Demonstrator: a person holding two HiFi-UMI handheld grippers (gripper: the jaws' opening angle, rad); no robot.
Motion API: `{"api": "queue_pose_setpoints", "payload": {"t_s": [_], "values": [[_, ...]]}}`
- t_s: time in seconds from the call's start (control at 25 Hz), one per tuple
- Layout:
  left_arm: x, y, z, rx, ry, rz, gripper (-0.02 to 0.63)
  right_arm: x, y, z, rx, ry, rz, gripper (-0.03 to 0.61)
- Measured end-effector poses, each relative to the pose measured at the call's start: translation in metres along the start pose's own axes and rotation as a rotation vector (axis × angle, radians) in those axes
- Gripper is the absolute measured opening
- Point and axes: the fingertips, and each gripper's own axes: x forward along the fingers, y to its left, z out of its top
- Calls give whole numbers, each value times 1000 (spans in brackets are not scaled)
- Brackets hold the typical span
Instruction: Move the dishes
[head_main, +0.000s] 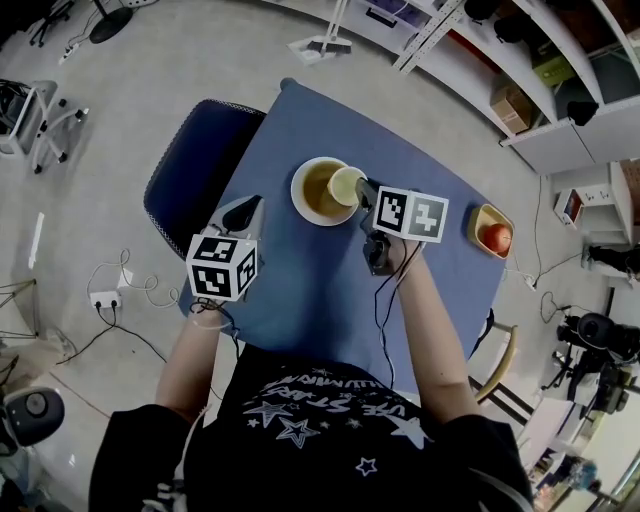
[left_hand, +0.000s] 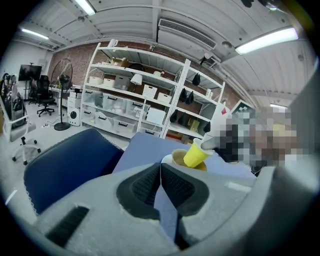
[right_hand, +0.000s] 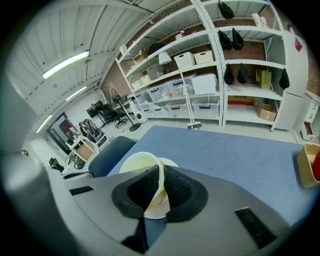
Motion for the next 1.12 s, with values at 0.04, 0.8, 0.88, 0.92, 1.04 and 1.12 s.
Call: {"api": "queue_pose_setpoints", "payload": {"t_s": [0.04,0.8,0.88,0.92,1.04,1.12], "values": [[1,0,0,2,1,-2,23,-4,-2,5,6,-12,3,32],[22,-12,4,20,28,-35,23,-14,-94,17,158,-64,-131,31],[23,-13,3,22,32,-36,24,-13,-96,16,160,-63,-138,32],[24,-13,3,23,33,-37,25,-12,-97,16,157,-62,-142,32],[28,-13,2,25,38,-41,23,-9,-97,17,133,-56,-155,32],[30,-14,0,27,41,-43,23,-7,-97,17,118,-46,-162,34]]}}
